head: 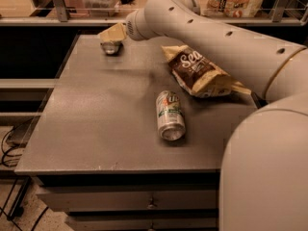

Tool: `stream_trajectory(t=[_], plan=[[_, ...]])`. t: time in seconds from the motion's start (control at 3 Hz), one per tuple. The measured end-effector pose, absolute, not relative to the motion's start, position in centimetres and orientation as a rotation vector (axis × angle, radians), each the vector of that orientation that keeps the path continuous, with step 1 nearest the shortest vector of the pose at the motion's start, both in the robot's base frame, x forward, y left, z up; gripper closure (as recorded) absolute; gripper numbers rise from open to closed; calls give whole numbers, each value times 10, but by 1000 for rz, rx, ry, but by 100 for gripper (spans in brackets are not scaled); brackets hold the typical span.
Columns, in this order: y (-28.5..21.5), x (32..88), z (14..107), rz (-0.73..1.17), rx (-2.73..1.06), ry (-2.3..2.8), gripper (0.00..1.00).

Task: Pick green can

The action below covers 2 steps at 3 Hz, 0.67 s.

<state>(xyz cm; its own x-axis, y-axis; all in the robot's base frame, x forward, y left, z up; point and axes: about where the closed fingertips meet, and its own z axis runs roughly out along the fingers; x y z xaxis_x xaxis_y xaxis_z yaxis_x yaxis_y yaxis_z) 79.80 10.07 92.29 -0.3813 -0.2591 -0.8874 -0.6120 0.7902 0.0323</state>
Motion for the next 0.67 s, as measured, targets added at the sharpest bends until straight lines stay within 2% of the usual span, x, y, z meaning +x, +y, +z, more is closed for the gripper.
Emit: stream_trajectory(t=[0.67], plan=[[139,835,896,523,-589,1977,0]])
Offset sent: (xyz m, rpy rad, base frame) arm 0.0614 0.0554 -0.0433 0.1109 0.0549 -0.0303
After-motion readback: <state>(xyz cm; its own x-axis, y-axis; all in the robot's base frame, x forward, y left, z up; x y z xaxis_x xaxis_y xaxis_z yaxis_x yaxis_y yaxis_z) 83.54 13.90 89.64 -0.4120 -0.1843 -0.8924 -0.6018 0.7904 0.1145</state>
